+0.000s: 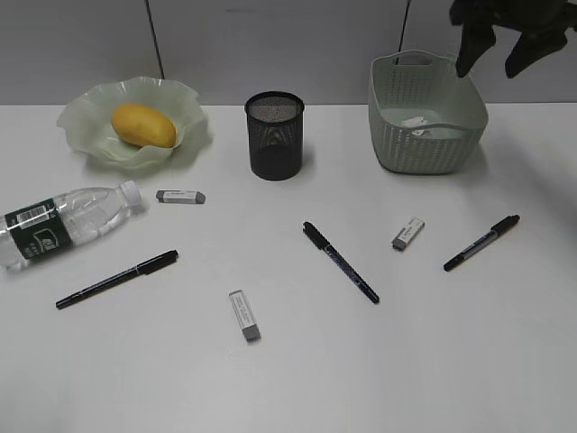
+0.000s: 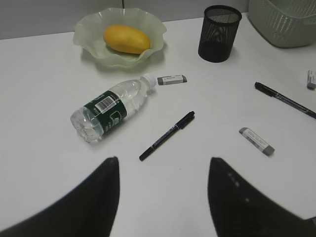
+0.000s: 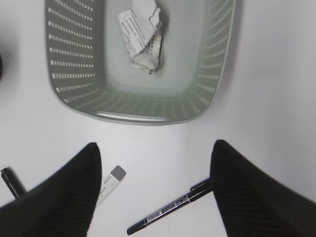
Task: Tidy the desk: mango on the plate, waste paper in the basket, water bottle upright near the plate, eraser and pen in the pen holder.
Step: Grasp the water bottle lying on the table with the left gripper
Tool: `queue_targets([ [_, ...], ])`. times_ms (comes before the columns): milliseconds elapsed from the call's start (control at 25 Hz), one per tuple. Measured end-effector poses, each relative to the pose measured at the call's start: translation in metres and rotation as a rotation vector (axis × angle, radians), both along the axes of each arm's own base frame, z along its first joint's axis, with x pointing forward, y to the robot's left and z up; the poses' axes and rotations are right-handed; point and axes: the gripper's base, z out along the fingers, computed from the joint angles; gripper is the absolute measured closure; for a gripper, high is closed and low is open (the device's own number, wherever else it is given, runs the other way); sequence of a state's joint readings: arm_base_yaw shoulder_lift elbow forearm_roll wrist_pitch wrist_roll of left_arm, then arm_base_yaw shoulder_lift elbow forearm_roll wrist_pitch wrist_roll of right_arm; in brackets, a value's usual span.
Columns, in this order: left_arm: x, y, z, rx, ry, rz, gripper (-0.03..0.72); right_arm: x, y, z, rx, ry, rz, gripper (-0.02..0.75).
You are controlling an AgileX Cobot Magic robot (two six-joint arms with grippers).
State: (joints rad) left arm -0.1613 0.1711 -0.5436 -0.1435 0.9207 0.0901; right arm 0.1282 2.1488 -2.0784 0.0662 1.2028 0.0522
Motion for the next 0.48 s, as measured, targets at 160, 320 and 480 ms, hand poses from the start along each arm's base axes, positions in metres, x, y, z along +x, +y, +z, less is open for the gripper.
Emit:
queue_targets([
  [160,0.000,0.000,0.000,0.000,0.000,0.000,0.252,-0.022,-0.003,0.038,0.004,-0.065,0.008,0.211],
  [320,0.000,0.000,0.000,0.000,0.000,0.000,0.252,-0.060,-0.008,0.080,0.004,-0.129,0.025,0.222],
  [480,0.000,0.000,0.000,0.000,0.000,0.000,0.252,-0.111,-0.014,0.114,0.004,-0.183,0.034,0.225],
])
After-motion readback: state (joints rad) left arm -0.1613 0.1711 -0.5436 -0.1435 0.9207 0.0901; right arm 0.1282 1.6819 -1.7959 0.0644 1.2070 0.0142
